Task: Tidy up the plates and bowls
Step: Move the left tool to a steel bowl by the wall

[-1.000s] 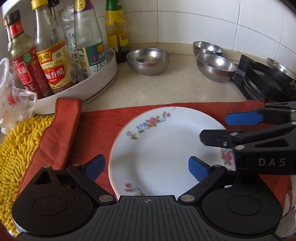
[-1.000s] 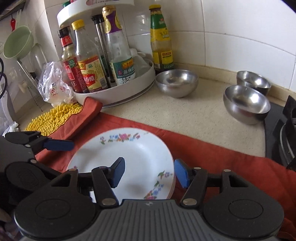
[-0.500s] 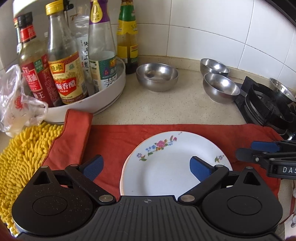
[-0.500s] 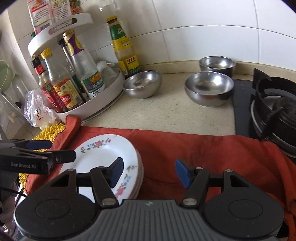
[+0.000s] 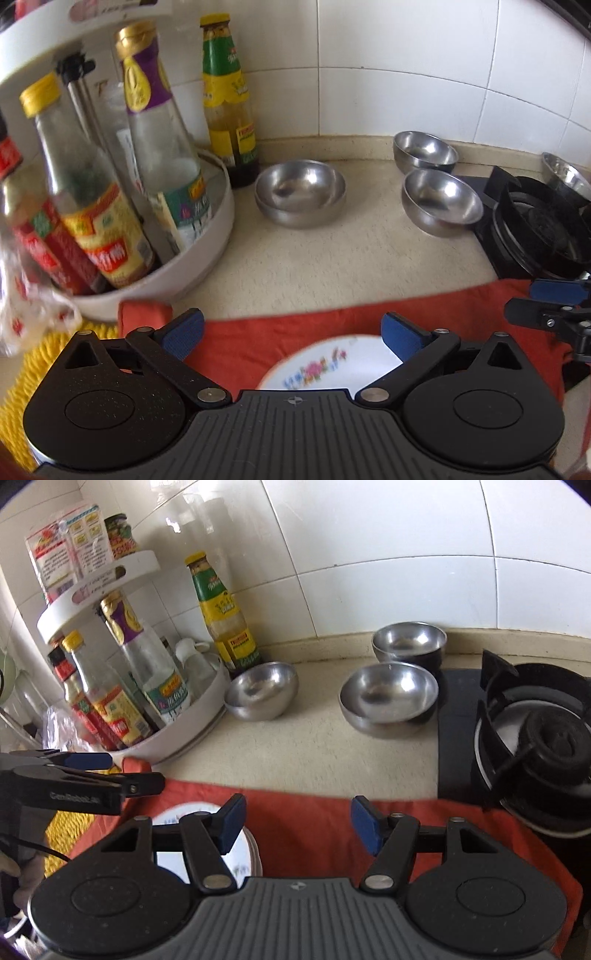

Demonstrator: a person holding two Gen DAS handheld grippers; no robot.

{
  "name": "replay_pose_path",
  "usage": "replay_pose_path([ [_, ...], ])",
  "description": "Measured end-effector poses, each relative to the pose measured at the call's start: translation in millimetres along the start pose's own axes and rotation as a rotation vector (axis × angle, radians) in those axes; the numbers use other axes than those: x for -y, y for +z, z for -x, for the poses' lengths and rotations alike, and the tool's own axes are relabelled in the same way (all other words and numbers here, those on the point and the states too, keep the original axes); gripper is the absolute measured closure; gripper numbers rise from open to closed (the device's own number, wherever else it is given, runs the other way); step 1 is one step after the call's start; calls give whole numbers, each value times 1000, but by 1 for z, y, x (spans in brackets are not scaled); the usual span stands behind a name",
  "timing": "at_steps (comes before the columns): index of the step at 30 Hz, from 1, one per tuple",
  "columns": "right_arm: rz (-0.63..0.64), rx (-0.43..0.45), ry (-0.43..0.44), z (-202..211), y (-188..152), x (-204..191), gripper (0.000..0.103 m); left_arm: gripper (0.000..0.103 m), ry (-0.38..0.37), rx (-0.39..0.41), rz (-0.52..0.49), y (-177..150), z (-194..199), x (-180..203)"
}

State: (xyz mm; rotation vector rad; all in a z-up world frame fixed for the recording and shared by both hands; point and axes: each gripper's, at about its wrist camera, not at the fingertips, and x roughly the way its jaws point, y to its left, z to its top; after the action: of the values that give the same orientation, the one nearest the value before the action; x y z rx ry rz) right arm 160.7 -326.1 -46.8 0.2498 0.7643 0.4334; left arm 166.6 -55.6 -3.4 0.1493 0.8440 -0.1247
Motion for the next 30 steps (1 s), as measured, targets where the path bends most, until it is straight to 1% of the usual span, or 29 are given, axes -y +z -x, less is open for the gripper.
replay_pose_path([
  [4,46,2,-17,-14,23,-9,42,0,-7,9,-3,17,-11,0],
  [10,67,-8,-16,-45,53,-13,42,0,-6,13,-1,35,-34,-2],
  [13,93,-15,-32,-62,65,-15,42,0,-16,3,19,42,-48,-6],
  [17,96,-28,-35,-81,80,-17,42,0,-20,-4,28,49,-63,-8],
  [23,111,-41,-64,-108,100,-18,42,0,-37,-25,46,60,-86,-7],
  [30,125,-70,-72,-148,123,-17,42,0,-35,-67,97,72,-119,-12],
])
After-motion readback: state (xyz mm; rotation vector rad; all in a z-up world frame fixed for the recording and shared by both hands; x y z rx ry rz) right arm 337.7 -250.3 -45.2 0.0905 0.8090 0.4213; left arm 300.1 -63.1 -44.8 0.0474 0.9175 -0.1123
